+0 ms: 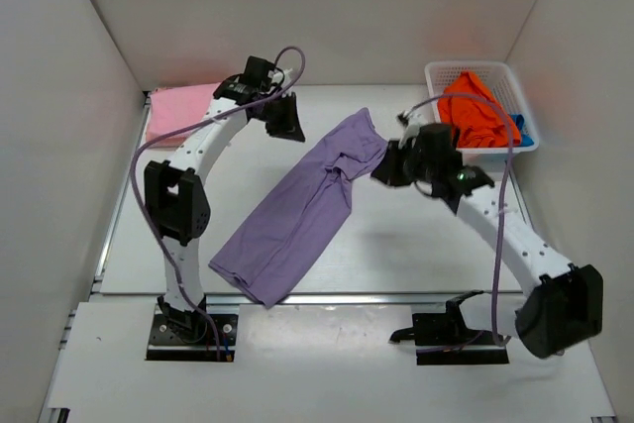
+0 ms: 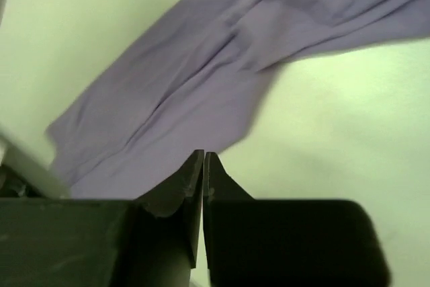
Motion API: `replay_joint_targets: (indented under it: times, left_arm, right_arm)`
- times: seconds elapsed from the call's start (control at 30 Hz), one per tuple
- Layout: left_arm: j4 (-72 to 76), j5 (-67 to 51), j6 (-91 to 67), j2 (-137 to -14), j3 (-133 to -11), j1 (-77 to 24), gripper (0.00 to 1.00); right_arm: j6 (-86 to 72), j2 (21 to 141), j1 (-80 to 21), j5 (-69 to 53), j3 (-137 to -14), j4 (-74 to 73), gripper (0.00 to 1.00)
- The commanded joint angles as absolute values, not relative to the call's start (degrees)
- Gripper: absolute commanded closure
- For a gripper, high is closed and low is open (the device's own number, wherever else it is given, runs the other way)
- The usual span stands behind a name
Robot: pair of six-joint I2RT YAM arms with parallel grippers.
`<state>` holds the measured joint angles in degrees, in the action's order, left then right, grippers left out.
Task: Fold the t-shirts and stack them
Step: Rotate the tshirt 90 degrees
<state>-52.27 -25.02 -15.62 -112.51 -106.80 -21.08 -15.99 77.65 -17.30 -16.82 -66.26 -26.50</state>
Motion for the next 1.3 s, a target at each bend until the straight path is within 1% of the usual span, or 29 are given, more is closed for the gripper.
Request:
replay_joint_targets:
  times: [0.0, 0.03, 0.07, 0.1, 0.17, 0.2, 0.27, 0.4, 0.53, 0.57, 0.67, 0.77, 0.87, 0.93, 1.1, 1.27]
  left_arm:
    - [-47.0, -30.3, -19.6, -121.4, -112.7, -22.1, 0.9]
    - [-46.3, -32.1, -20.5, -124.6, -115.3, -22.1, 0.93]
    - [-45.4, -32.3, -21.0, -126.2, -116.4, -22.6, 0.93]
    - [-43.3, -33.6, -22.5, -129.2, -118.6, -22.4, 0.93]
    - [-38.9, -35.4, -24.5, -133.3, -120.7, -23.3, 0.95]
    - [-37.6, -36.3, -26.3, -134.3, -122.2, -23.1, 0.96]
    - [-34.1, -36.2, -27.8, -137.7, -124.0, -23.6, 0.97]
    - [-31.6, -33.5, -30.1, -141.6, -127.5, -23.6, 0.99]
    - [-33.3, -29.5, -30.2, -146.7, -133.7, -24.3, 1.0]
    - [-33.8, -29.1, -29.6, -148.1, -134.7, -24.4, 0.99]
    - [-36.7, -25.2, -28.7, -150.8, -139.6, -24.3, 1.0]
    - [-36.4, -24.1, -29.9, -150.8, -138.3, -23.3, 1.0]
    - [-33.2, -22.9, -31.8, -149.9, -135.8, -22.2, 1.0]
    - [-32.0, -22.0, -32.8, -150.0, -135.5, -21.8, 1.0]
    - [-31.9, -18.8, -33.3, -151.3, -138.2, -22.8, 1.0]
    - [-35.9, -11.7, -27.2, -152.5, -142.3, -25.3, 1.0]
  right_arm:
    - [-25.2, 73.0, -26.2, -25.1, -47.8, -6.3, 1.0]
    - [-27.1, 71.6, -30.1, -25.4, -41.8, -1.2, 1.0]
    - [-28.8, 71.6, -31.8, -25.6, -40.0, 4.1, 1.0]
    - [-29.4, 71.7, -35.6, -25.9, -37.6, 6.7, 1.0]
    - [-32.8, 73.5, -41.4, -27.0, -34.5, 16.0, 1.0]
    - [-33.4, 74.1, -42.7, -27.6, -32.9, 20.9, 1.0]
    - [-35.7, 78.4, -46.4, -28.7, -31.6, 25.8, 1.0]
    - [-36.6, 86.6, -51.7, -30.6, -34.2, 32.1, 1.0]
    - [-35.6, 95.5, -57.6, -29.9, -39.0, 34.1, 1.0]
    - [-35.4, 98.2, -58.8, -29.3, -39.3, 33.8, 1.0]
    - [-33.9, 101.4, -59.8, -27.2, -42.6, 29.6, 1.0]
    - [-30.9, 100.6, -59.5, -21.2, -43.2, 22.0, 1.0]
    - [-27.3, 98.9, -58.0, -16.3, -44.3, 8.1, 1.0]
    - [-24.2, 97.7, -57.0, -11.9, -45.3, 2.1, 1.0]
    - [-19.7, 97.5, -55.4, -5.2, -49.1, -8.9, 1.0]
    - [-16.9, 97.9, -54.4, -6.7, -49.7, -12.4, 0.99]
